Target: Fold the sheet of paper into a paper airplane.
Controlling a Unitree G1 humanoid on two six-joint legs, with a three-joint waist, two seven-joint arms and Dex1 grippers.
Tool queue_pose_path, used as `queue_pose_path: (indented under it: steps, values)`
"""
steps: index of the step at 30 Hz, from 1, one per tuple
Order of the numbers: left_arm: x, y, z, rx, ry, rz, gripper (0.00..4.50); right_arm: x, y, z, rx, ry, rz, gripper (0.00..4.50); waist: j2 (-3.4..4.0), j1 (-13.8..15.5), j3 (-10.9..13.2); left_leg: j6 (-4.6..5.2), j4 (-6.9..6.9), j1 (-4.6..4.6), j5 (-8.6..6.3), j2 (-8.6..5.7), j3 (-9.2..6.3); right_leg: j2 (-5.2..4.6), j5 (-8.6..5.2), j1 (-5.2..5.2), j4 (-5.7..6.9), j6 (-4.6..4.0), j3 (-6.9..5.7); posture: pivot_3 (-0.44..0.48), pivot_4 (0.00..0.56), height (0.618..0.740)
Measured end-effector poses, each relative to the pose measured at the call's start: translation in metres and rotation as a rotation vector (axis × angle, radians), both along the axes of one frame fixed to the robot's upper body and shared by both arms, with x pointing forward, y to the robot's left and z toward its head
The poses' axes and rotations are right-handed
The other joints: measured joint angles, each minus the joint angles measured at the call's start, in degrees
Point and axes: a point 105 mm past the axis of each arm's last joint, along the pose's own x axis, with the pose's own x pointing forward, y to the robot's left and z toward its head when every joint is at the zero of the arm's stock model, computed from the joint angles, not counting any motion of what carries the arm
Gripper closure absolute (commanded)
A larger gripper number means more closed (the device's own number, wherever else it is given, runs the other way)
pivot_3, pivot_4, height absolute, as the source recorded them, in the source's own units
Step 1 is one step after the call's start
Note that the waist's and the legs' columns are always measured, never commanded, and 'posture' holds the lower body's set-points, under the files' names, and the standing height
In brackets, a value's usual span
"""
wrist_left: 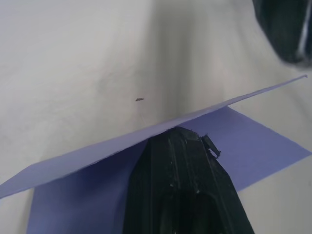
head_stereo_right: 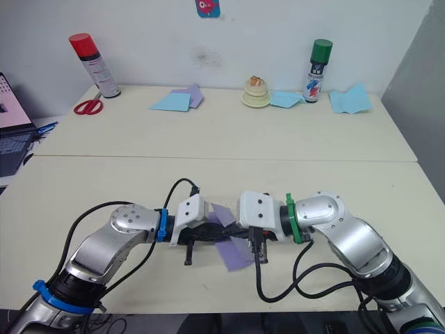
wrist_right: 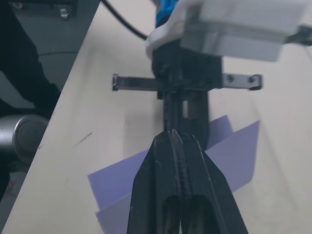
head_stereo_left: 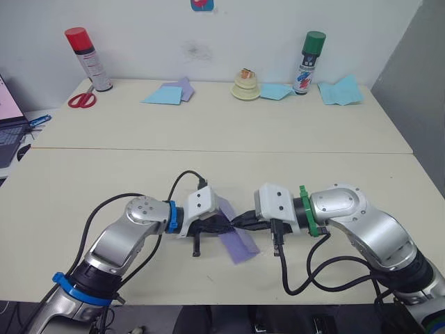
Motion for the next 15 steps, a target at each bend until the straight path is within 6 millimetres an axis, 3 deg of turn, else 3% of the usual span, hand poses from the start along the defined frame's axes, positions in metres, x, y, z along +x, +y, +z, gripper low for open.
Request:
queue_pose_path:
  steps: [4,10,15]
  values:
    - [0.001,-0.002,-0.002,0.006,-0.003,-0.001,4.50,0.003,0.005,0.001,-0.046,-0.031,0.021,4.46,0.00,0.0,0.0,0.00,0.00,0.02,0.00,0.01,-0.04,0.01,0.00,0.01,0.02,0.00,-0.03,0.000,0.150,0.725]
    - [0.002,-0.003,-0.005,0.012,0.002,-0.005,4.50,0.013,0.000,-0.018,-0.136,-0.013,-0.018,4.46,0.00,0.0,0.0,0.00,0.02,0.00,0.00,0.00,0.02,0.00,0.00,0.02,-0.01,0.00,0.02,0.000,0.150,0.725]
    - [0.001,-0.004,-0.005,0.016,-0.011,-0.014,4.50,0.018,-0.003,-0.021,-0.158,-0.010,-0.034,4.46,0.00,0.0,0.0,0.00,0.02,0.01,0.00,0.00,-0.02,0.00,0.00,0.02,0.01,0.00,-0.01,0.000,0.150,0.725]
